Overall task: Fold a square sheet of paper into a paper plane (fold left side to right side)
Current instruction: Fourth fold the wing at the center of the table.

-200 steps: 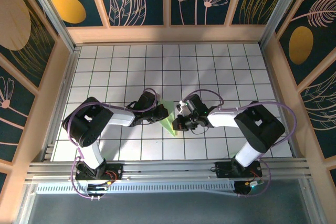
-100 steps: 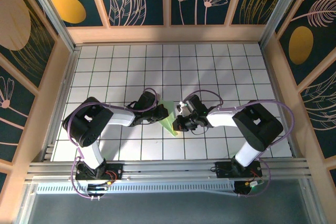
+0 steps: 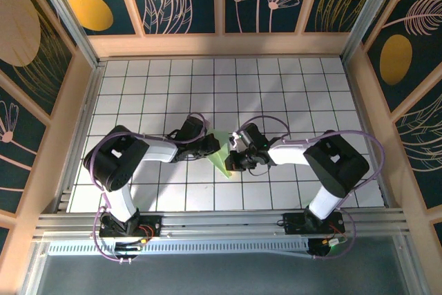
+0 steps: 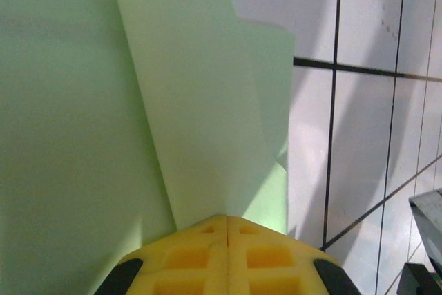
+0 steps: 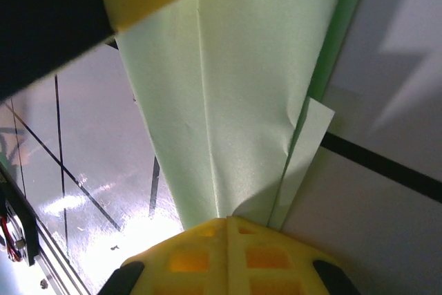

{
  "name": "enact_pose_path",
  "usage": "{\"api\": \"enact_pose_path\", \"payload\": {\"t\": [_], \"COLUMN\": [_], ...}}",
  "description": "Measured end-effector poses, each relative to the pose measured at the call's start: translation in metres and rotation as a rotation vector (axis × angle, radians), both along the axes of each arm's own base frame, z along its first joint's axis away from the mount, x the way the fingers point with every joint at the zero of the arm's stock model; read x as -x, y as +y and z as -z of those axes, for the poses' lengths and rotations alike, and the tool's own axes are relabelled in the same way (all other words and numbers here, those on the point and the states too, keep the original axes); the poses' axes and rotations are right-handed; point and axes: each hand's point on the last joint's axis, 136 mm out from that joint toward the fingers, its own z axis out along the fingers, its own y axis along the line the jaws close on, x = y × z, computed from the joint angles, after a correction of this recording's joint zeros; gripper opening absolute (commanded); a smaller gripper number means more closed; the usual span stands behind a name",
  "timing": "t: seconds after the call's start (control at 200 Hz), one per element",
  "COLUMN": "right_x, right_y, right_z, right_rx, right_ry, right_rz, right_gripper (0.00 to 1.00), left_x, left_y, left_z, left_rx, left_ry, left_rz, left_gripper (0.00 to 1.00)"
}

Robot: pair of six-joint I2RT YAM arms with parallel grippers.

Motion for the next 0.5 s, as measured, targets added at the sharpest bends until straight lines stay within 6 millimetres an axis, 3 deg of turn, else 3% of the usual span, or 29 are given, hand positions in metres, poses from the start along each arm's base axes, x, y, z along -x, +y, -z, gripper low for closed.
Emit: {"api": "enact_pose_path", "payload": {"t": [0.17,0.5], "right_x": [0.000,-0.006], "right_y": [0.000,0.004], "right_z": [0.001,0.000], "right_rx": [0.001,0.001], "right_ry": [-0.002,-0.031], "right_rz": [-0.004,-0.020], "right_gripper": [0.00,0.00], "left_x": [-0.022,-0.051], "left_y": [0.016,0.018], "left_z": [0.000,0.000], "left_rx": [-0.010,-0.018], "left_ry": [-0.021,-0.035], "left_rz": [-0.047,-0.028], "left_gripper": [0.02,0.02]}}
